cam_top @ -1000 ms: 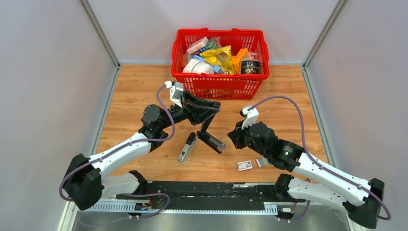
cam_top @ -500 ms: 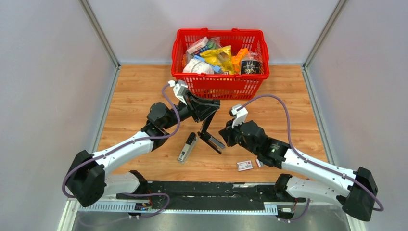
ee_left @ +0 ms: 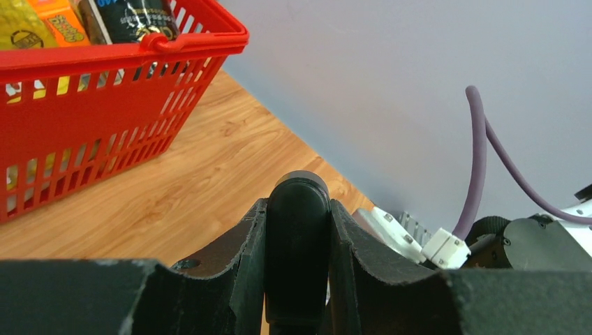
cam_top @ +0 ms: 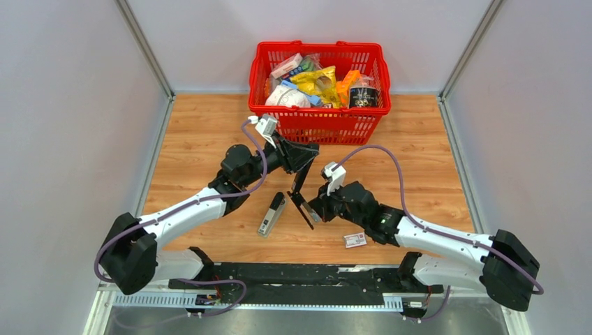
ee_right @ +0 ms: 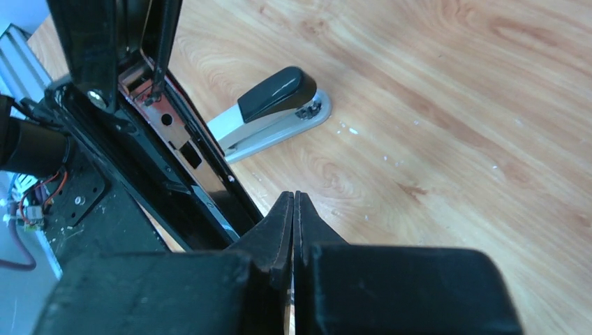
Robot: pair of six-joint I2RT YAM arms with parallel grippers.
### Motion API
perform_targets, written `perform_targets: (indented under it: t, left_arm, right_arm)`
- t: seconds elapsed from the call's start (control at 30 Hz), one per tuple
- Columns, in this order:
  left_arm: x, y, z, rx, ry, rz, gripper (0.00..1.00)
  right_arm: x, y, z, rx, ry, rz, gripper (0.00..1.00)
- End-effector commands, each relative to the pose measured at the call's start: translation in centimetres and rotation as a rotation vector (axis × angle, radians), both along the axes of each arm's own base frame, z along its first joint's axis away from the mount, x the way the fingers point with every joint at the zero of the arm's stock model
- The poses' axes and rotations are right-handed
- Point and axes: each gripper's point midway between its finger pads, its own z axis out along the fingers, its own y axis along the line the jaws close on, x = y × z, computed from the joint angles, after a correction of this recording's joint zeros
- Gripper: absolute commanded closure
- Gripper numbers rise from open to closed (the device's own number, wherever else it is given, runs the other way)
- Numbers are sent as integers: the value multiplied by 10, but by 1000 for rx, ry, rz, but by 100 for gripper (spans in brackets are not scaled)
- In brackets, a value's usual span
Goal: Unload the staples from the stapler
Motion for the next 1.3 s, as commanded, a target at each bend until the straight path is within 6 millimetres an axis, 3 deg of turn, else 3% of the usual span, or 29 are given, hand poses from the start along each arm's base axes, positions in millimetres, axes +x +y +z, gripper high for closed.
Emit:
perform_targets:
  t: [0.0,0.43,0.7,0.8,1.07,1.27]
  left_arm:
    - [9,3,48,-107,-58,46,100]
    - [31,-4,16,-65,63,101,100]
    - [43,-10,-15,87,172,126,100]
    - [47,-16,-15,162,186,122,100]
    - [45,-24,-36,319,227,73,100]
    - [32,-26,-68,459,274,37,100]
  right_arm:
    - [-13,20,16,115,-13,101,100]
    - [-31,38,13,206,-2,229,100]
    - [-32,43,8,233,-14,250,100]
    - [-27,41,6,231,-19,220,100]
    - [-22,40,5,218,-31,198,100]
    - [-17,37,8,205,-55,172,100]
